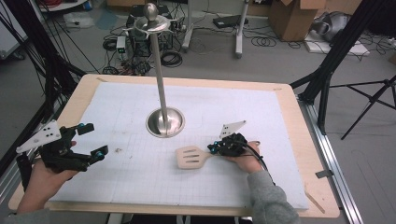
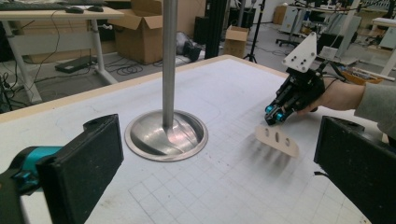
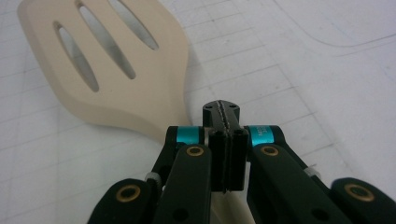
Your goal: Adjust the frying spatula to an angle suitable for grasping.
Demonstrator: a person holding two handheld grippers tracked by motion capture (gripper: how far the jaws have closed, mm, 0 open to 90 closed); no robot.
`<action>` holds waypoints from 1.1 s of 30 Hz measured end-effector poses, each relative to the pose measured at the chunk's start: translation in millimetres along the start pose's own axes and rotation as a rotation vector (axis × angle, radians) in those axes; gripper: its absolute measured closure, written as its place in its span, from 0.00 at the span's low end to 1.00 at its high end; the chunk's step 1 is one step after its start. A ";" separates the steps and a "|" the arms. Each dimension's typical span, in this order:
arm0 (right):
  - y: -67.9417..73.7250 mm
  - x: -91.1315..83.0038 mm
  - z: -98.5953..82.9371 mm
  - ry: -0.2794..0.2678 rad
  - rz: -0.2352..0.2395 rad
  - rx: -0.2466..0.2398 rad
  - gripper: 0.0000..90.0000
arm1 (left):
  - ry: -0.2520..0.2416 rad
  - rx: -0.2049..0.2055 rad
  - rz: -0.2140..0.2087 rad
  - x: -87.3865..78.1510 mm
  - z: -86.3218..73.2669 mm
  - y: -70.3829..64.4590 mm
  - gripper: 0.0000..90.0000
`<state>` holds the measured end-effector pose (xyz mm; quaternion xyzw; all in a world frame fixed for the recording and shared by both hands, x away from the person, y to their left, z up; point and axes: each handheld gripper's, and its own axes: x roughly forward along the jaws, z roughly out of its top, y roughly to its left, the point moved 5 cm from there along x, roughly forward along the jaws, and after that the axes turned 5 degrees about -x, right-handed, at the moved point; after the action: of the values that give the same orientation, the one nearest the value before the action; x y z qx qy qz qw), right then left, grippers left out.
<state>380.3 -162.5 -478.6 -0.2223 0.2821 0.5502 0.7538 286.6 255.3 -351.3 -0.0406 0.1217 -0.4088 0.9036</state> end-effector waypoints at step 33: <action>37.9 -43.6 -36.9 -0.027 0.036 0.009 1.00 | 0.003 0.001 -0.029 10.7 2.7 -1.2 0.02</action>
<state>327.2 -205.8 -477.6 -0.2063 0.2780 0.5656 0.7485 293.2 246.4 -350.4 -0.0413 0.1221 -0.4220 0.8974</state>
